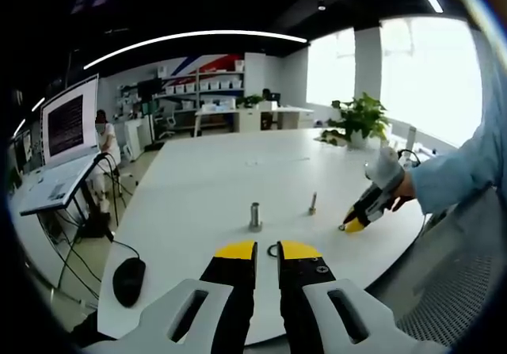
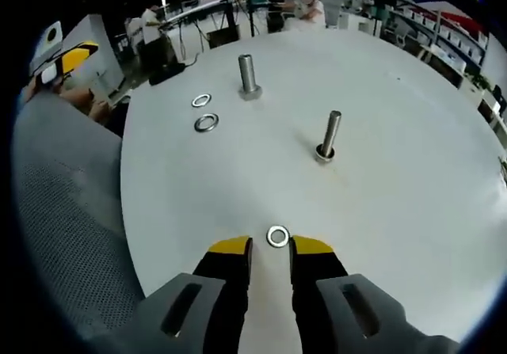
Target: Place the washer onto the threaded stud by aligning its center hole with the stud, sliding it down to the base, and recovering from edge contact or off-axis alignment until the washer reaches the visible bottom stop.
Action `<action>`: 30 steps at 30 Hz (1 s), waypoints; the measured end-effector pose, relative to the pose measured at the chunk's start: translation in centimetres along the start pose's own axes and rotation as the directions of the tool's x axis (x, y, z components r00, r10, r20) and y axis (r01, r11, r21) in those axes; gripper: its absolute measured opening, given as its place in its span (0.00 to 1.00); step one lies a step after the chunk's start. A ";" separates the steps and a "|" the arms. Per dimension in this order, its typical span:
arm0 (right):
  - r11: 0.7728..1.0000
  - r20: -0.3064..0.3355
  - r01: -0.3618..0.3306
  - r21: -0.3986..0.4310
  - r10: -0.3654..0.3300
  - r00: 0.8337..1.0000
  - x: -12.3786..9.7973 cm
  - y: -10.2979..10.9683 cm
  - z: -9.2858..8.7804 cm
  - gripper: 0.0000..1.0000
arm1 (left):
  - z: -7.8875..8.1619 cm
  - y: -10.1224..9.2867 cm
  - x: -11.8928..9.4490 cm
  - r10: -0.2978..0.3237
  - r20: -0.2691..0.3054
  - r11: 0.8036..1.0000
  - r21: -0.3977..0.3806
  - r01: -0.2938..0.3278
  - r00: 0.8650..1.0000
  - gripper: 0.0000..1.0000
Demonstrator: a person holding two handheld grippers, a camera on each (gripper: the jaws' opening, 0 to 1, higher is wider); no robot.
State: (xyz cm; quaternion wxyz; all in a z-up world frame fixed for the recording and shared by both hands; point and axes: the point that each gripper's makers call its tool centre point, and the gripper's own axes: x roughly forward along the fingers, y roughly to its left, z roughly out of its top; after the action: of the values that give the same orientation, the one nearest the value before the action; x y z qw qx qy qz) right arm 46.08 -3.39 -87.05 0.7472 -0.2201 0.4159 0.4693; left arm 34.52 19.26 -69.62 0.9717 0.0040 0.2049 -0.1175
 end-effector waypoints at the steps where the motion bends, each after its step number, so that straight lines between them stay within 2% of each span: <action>1: 1.000 -0.002 0.001 0.001 -0.001 1.000 0.1 0.0 0.0 0.21 | 0.0 0.0 0.0 0.000 0.000 1.000 0.000 0.000 1.000 0.08; 7: 0.999 -0.013 0.024 -0.032 -0.025 1.000 0.3 -0.1 -0.3 0.21 | 0.0 0.0 0.0 0.001 -0.004 1.000 -0.001 -0.001 1.000 0.08; 13: 0.998 0.005 0.051 -0.047 -0.050 0.999 0.4 -0.5 0.0 0.19 | -0.2 0.0 0.1 -0.002 -0.011 1.000 0.000 0.002 1.000 0.08; 18: 0.997 0.008 0.059 -0.040 -0.059 0.998 0.6 -0.7 0.0 0.15 | -0.3 -0.1 0.1 -0.004 -0.015 1.000 0.001 0.004 1.000 0.08; 30: 0.996 0.018 0.076 -0.039 -0.076 0.997 0.7 -0.7 0.5 0.15 | -0.2 0.0 0.1 -0.003 -0.012 1.000 -0.001 0.003 1.000 0.08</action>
State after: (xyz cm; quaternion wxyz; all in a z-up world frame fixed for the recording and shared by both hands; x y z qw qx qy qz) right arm 47.08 -2.99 -87.33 0.7634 -0.2467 0.3915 0.4506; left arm 34.48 19.24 -69.86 0.9703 0.0040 0.2106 -0.1190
